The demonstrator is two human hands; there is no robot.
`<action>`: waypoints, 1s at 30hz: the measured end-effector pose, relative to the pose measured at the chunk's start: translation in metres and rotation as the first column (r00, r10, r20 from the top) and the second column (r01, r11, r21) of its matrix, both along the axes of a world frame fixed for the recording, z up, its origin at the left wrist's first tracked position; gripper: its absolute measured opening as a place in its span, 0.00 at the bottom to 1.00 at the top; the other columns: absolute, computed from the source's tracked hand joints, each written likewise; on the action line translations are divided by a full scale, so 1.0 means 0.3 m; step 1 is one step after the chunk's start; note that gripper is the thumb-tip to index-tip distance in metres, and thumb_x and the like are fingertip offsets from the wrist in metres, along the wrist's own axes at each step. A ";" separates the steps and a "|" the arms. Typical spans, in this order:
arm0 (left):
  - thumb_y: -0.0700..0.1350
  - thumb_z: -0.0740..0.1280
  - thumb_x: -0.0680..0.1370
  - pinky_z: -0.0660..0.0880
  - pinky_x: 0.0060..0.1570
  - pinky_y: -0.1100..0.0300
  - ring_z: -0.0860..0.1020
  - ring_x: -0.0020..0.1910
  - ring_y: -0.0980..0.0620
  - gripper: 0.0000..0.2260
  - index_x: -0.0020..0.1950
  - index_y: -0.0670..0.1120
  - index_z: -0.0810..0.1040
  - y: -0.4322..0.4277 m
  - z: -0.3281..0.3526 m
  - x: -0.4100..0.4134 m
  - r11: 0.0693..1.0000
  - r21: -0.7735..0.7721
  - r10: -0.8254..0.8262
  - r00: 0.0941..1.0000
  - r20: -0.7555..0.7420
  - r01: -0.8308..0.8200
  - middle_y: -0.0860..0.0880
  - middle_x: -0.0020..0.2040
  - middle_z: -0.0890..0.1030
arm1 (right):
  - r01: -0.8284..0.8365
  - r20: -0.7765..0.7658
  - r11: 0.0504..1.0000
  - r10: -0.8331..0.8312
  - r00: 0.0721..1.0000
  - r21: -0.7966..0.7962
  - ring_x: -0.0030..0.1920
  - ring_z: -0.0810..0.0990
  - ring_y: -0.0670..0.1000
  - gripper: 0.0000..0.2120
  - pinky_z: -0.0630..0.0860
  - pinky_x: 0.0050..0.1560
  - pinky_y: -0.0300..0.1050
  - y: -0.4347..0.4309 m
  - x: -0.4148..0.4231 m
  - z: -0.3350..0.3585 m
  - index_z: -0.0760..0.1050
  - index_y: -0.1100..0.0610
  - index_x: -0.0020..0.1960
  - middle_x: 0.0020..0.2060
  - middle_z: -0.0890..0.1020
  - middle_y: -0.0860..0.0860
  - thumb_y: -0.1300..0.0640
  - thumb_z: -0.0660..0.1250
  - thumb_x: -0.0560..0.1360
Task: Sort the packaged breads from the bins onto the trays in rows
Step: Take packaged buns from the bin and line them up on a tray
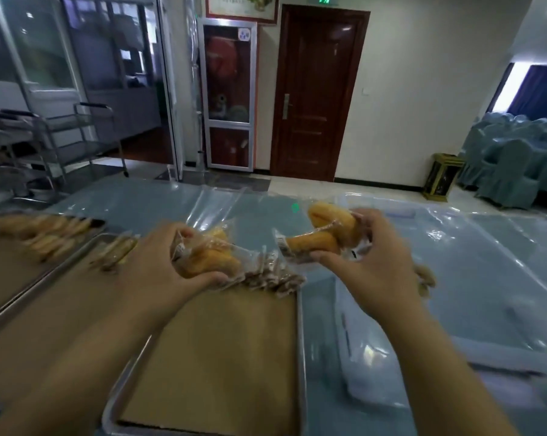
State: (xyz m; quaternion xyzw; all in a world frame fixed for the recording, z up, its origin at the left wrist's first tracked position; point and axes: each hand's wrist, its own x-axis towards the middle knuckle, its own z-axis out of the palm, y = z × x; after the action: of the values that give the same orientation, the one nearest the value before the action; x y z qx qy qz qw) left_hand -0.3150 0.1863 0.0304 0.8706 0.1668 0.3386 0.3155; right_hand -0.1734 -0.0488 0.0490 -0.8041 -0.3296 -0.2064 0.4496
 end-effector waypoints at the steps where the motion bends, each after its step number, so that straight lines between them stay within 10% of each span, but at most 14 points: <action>1: 0.62 0.78 0.54 0.74 0.39 0.55 0.75 0.44 0.56 0.28 0.49 0.58 0.70 0.046 -0.024 -0.054 0.999 -0.039 0.008 1.000 -0.012 -0.008 0.56 0.46 0.76 | -0.016 -0.019 1.000 0.016 1.000 -0.004 0.48 0.74 0.42 0.28 0.73 0.46 0.40 0.058 -0.046 -0.031 0.64 0.37 0.53 0.47 0.74 0.40 0.44 0.76 0.60; 10: 0.59 0.79 0.54 0.68 0.36 0.65 0.74 0.43 0.64 0.26 0.47 0.63 0.71 0.416 -0.221 -0.416 0.962 -0.221 0.136 0.984 -0.119 -0.160 0.57 0.47 0.76 | -0.194 -0.231 0.976 0.167 0.958 -0.100 0.45 0.70 0.33 0.27 0.66 0.40 0.31 0.522 -0.317 -0.269 0.66 0.40 0.50 0.43 0.72 0.34 0.45 0.78 0.59; 15: 0.62 0.78 0.53 0.77 0.43 0.50 0.78 0.45 0.54 0.29 0.50 0.61 0.72 0.643 -0.306 -0.532 0.929 -0.265 0.217 0.960 -0.177 -0.259 0.54 0.47 0.79 | -0.277 -0.350 0.950 0.213 0.912 -0.143 0.45 0.71 0.34 0.25 0.64 0.38 0.30 0.760 -0.370 -0.373 0.68 0.41 0.50 0.45 0.73 0.37 0.46 0.79 0.59; 20: 0.54 0.81 0.56 0.71 0.31 0.71 0.77 0.41 0.61 0.25 0.47 0.59 0.73 0.888 -0.365 -0.581 0.918 -0.294 0.233 0.961 -0.149 -0.268 0.51 0.45 0.79 | -0.323 -0.422 0.937 0.242 0.873 -0.131 0.44 0.71 0.33 0.25 0.64 0.37 0.30 1.029 -0.390 -0.456 0.67 0.39 0.46 0.45 0.73 0.37 0.48 0.80 0.59; 25: 0.51 0.81 0.57 0.78 0.42 0.55 0.80 0.44 0.54 0.24 0.47 0.58 0.75 1.153 -0.405 -0.602 0.859 -0.453 0.189 0.970 -0.153 -0.239 0.52 0.45 0.81 | -0.285 -0.482 0.948 0.185 0.857 -0.142 0.45 0.72 0.36 0.26 0.68 0.39 0.33 1.305 -0.394 -0.508 0.67 0.37 0.49 0.46 0.73 0.36 0.44 0.79 0.58; 30: 0.46 0.80 0.61 0.74 0.30 0.69 0.81 0.38 0.59 0.22 0.48 0.56 0.73 1.351 -0.460 -0.624 0.848 -0.454 0.189 0.956 -0.225 -0.274 0.52 0.42 0.81 | -0.293 -0.490 0.930 0.154 0.858 -0.221 0.47 0.75 0.41 0.27 0.75 0.44 0.43 1.530 -0.429 -0.522 0.67 0.38 0.51 0.47 0.76 0.39 0.44 0.79 0.59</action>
State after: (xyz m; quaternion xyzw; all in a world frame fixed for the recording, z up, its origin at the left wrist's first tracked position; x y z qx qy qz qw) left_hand -0.5022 0.5915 -0.1077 0.7642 0.3762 0.2459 0.4627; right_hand -0.3022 0.4104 -0.1076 -0.8424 -0.3309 0.0964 0.4143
